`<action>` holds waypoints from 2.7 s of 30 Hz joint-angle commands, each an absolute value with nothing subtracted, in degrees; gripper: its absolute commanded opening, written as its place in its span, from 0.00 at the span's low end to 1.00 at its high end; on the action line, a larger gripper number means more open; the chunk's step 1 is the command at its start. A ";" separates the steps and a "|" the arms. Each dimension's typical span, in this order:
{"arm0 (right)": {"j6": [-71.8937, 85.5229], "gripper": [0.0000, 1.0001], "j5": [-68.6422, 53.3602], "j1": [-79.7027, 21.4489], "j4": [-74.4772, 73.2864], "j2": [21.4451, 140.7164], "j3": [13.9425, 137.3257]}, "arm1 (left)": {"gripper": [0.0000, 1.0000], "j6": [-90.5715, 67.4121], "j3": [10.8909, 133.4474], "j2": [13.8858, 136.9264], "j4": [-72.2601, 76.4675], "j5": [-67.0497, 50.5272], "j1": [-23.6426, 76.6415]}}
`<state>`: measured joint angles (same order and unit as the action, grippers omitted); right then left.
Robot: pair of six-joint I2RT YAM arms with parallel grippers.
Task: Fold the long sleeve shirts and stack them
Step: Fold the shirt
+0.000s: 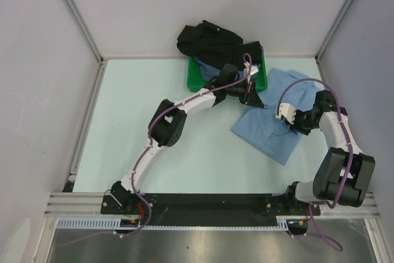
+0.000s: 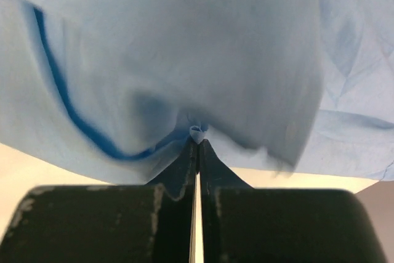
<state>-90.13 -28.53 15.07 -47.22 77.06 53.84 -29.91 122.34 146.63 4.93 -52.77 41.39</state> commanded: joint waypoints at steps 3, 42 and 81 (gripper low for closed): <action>-91.59 0.21 -26.64 16.35 -42.37 79.45 55.55 | 0.59 -27.17 127.27 148.71 0.80 -48.16 39.91; -3.78 0.55 -32.17 36.03 -42.36 96.50 65.84 | 0.29 6.24 111.10 139.84 -43.15 -46.14 39.81; -25.76 0.61 -34.02 24.87 -45.09 89.20 57.48 | 0.71 1.07 110.29 134.11 -24.44 -51.25 36.65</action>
